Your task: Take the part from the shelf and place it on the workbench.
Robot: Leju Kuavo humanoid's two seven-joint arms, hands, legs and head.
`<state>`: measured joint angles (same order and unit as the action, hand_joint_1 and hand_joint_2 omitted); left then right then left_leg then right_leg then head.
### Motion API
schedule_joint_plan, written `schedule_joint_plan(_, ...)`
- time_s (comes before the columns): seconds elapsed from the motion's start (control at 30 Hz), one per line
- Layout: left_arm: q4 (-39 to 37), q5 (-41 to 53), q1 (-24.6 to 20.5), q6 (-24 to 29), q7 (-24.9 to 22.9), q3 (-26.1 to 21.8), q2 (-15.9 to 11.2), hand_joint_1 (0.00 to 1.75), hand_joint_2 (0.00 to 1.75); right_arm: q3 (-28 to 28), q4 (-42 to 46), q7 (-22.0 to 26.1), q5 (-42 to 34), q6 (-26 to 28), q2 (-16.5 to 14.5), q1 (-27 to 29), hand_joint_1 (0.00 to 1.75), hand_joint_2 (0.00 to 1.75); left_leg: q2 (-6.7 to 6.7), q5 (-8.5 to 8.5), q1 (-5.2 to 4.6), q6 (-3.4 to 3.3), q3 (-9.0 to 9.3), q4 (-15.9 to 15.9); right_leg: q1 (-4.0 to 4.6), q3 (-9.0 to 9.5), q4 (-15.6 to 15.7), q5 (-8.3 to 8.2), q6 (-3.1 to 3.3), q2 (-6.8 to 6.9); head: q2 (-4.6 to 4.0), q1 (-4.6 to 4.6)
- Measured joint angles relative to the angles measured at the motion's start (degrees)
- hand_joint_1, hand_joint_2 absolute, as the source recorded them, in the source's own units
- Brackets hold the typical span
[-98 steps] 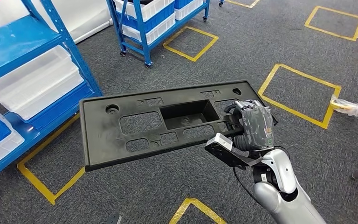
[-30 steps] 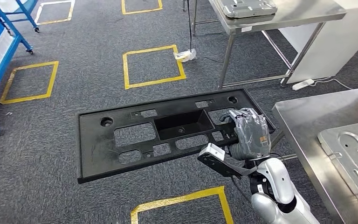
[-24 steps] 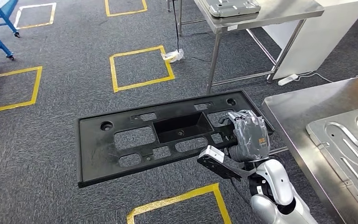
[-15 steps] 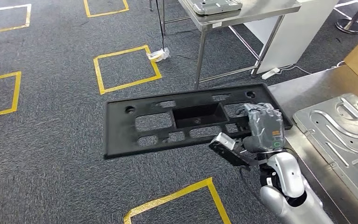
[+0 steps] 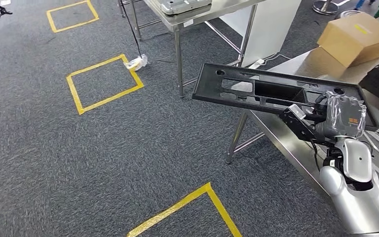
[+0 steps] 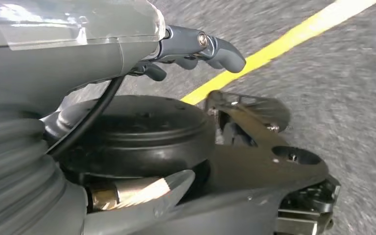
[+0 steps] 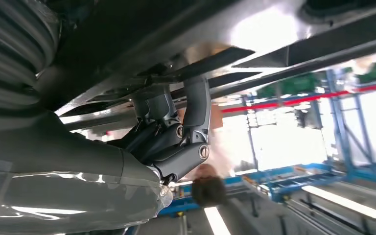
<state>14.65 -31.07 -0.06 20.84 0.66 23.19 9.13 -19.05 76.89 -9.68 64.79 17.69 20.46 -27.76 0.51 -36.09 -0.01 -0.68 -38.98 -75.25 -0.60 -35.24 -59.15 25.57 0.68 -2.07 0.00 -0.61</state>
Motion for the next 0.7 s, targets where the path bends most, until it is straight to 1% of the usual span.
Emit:
schedule_joint_plan(0.03, 0.32, 0.44, 0.03, -0.38, -0.36, 0.01, -0.03, 0.0, 1.75, 0.26, -0.84, -0.1, 0.48, -0.03, -0.02, -0.06, 1.75, 1.75, -0.22, 1.67, 0.0, -0.21, 0.36, 1.48, 0.01, 0.05, -0.04, 0.0, 0.0, -0.83, 0.0, 0.0)
schedule_joint_plan(0.07, 0.59, 0.91, 0.09, -1.06, -0.69, 0.03, -0.15, 0.0, 1.75, 0.52, -1.61, -0.24, 0.97, -0.07, -0.03, -0.2, 1.75, 1.75, -0.76, 4.11, 0.0, -0.51, 1.61, 4.95, -0.01, 0.1, -0.07, 0.0, -0.01, -1.65, 0.0, 0.0)
schedule_joint_plan(0.1, 0.79, 1.38, 0.21, -2.08, -1.02, 0.07, -0.42, 0.0, 1.75, 0.79, -2.38, -0.42, 1.47, -0.1, -0.04, -0.43, 1.75, 1.75, -2.05, 6.27, 0.02, -0.84, 3.25, 9.14, -0.06, 0.07, -0.1, -0.01, -0.04, -2.39, 0.0, 0.01)
schedule_joint_plan(0.13, 0.88, 1.72, 0.41, -3.15, -1.23, 0.13, -0.75, 0.0, 1.75, 1.0, -3.11, -0.55, 1.84, -0.11, -0.05, -0.76, 1.75, 1.75, -3.41, 7.86, 0.08, -1.07, 4.75, 12.8, -0.1, -0.05, -0.16, -0.06, -0.17, -3.14, 0.0, 0.03)
schedule_joint_plan(0.17, 0.92, 1.85, 0.59, -3.91, -1.27, 0.19, -1.07, 0.0, 1.75, 1.16, -3.78, -0.66, 2.08, -0.12, -0.07, -1.09, 1.75, 1.75, -4.48, 8.64, 0.11, -1.21, 5.74, 15.17, -0.23, -0.25, -0.16, -0.18, -0.4, -3.84, 0.0, 0.02)
schedule_joint_plan(0.2, 0.94, 1.81, 0.74, -4.32, -1.24, 0.24, -1.32, 0.0, 1.75, 1.29, -4.42, -0.73, 2.21, -0.12, -0.09, -1.32, 1.75, 1.75, -5.08, 8.73, 0.09, -1.28, 6.19, 16.21, -0.41, -0.47, -0.11, -0.35, -0.74, -4.54, 0.0, 0.03)
schedule_joint_plan(0.23, 0.98, 1.69, 0.81, -4.37, -1.12, 0.25, -1.44, 0.0, 1.75, 1.43, -5.01, -0.79, 2.27, -0.1, -0.09, -1.46, 1.75, 1.75, -4.76, 8.8, 0.03, -1.31, 6.34, 16.52, -0.6, -0.66, 0.06, -0.58, -1.16, -5.24, 0.0, 0.01)
schedule_joint_plan(0.27, 1.03, 1.58, 0.78, -4.33, -0.86, 0.26, -1.48, 0.0, 1.75, 1.61, -5.55, -0.96, 2.48, -0.06, -0.04, -1.51, 1.75, 1.75, -4.1, 9.02, 0.05, -1.55, 6.44, 16.93, -0.7, -0.74, 0.36, -0.8, -1.62, -5.86, 0.0, 0.0)
schedule_joint_plan(0.3, 1.12, 1.57, 0.68, -4.49, -0.5, 0.27, -1.47, 0.0, 1.75, 1.86, -6.1, -1.31, 2.89, -0.05, 0.05, -1.57, 1.75, 1.75, -3.41, 9.37, 0.09, -1.9, 6.64, 17.55, -0.68, -0.95, 0.29, -0.65, -1.93, -5.5, 0.0, 0.04)
schedule_joint_plan(0.33, 1.19, 1.65, 0.54, -4.93, -0.08, 0.3, -1.45, 0.0, 1.75, 2.18, -6.7, -1.88, 3.49, -0.23, 0.19, -1.88, 1.75, 1.75, -2.68, 9.78, 0.15, -2.31, 6.83, 18.24, -0.55, -1.51, -0.67, 0.11, -2.15, -4.24, 0.0, 0.14)
schedule_joint_plan(0.37, 1.25, 1.73, 0.37, -5.58, 0.35, 0.32, -1.44, 0.0, 1.75, 2.54, -7.32, -2.63, 4.2, -0.63, 0.31, -2.44, 1.75, 1.75, -1.94, 10.16, 0.21, -2.65, 6.97, 18.88, -0.4, -2.54, -2.8, 1.45, -2.29, -2.45, 0.0, 0.27)
schedule_joint_plan(0.4, 1.28, 1.79, 0.21, -6.23, 0.68, 0.34, -1.45, 0.0, 1.75, 2.91, -7.92, -3.37, 4.8, -1.13, 0.38, -3.13, 1.75, 1.75, -1.25, 10.34, 0.13, -2.83, 7.02, 19.14, -0.36, -4.06, -6.11, 3.25, -2.34, -0.36, 0.0, 0.38)
schedule_joint_plan(0.43, 1.27, 1.78, 0.1, -6.78, 0.9, 0.35, -1.49, 0.0, 1.75, 3.29, -8.58, -4.0, 5.25, -1.69, 0.41, -3.85, 1.75, 1.75, -0.55, 10.35, 0.06, -2.9, 6.99, 19.14, -0.38, -5.76, -9.98, 4.99, -2.48, 0.92, 0.0, 0.48)
schedule_joint_plan(0.47, 1.27, 1.74, 0.01, -7.17, 1.02, 0.35, -1.52, 0.0, 1.75, 3.7, -9.27, -4.45, 5.56, -2.05, 0.42, -4.36, 1.75, 1.75, 0.18, 10.26, 0.02, -2.88, 6.96, 19.01, -0.46, -7.17, -13.19, 6.08, -2.68, 1.49, 0.0, 0.49)
schedule_joint_plan(0.5, 1.26, 1.71, -0.07, -7.42, 1.13, 0.35, -1.55, 0.0, 1.75, 4.11, -9.98, -4.76, 5.8, -2.22, 0.42, -4.66, 1.75, 1.75, 0.9, 10.1, 0.02, -2.84, 6.96, 18.83, -0.58, -7.83, -14.8, 6.19, -2.88, 1.73, 0.0, 0.5)
schedule_joint_plan(0.53, 1.26, 1.67, -0.15, -7.58, 1.23, 0.35, -1.57, 0.0, 1.75, 4.52, -10.72, -5.03, 6.02, -2.28, 0.42, -4.87, 1.75, 1.75, 1.62, 9.89, 0.05, -2.76, 6.96, 18.59, -0.7, -7.42, -14.21, 5.24, -3.07, 1.94, 0.0, 0.51)
schedule_joint_plan(0.57, 1.26, 1.66, -0.24, -7.65, 1.36, 0.36, -1.58, 0.0, 1.75, 4.89, -11.46, -5.33, 6.3, -2.21, 0.42, -5.12, 1.75, 1.75, 2.22, 9.63, 0.1, -2.62, 6.97, 18.3, -0.83, -5.93, -11.39, 3.46, -3.24, 2.35, 0.0, 0.51)
schedule_joint_plan(0.6, 1.26, 1.65, -0.33, -7.68, 1.5, 0.36, -1.58, 0.0, 1.75, 5.26, -12.21, -5.75, 6.67, -2.1, 0.42, -5.49, 1.75, 1.75, 2.69, 9.32, 0.1, -2.37, 6.95, 17.92, -0.94, -3.84, -7.22, 1.75, -3.39, 2.96, 0.0, 0.51)
schedule_joint_plan(0.63, 1.26, 1.67, -0.47, -7.7, 1.64, 0.37, -1.61, 0.0, 1.75, 5.68, -13.13, -6.3, 7.24, -1.89, 0.42, -5.95, 1.75, 1.75, 3.06, 9.04, -0.01, -2.08, 6.84, 17.55, -0.84, -1.94, -3.64, 0.55, -3.38, 3.48, 0.0, 0.51)
schedule_joint_plan(0.67, 1.26, 1.68, -0.62, -7.68, 1.79, 0.38, -1.63, 0.0, 1.75, 6.19, -14.16, -6.94, 7.93, -1.61, 0.49, -6.46, 1.75, 1.75, 3.31, 8.84, -0.15, -1.79, 6.73, 17.22, -0.73, -0.71, -1.17, -0.06, -3.2, 3.79, 0.0, 0.48)
schedule_joint_plan(0.7, 1.26, 1.59, -0.8, -7.45, 1.97, 0.38, -1.65, 0.0, 1.75, 6.85, -15.49, -7.61, 8.63, -1.35, 0.63, -6.9, 1.75, 1.75, 3.5, 8.72, -0.29, -1.56, 6.65, 17.01, -0.57, -0.18, -0.06, -0.05, -2.96, 3.84, 0.0, 0.45)
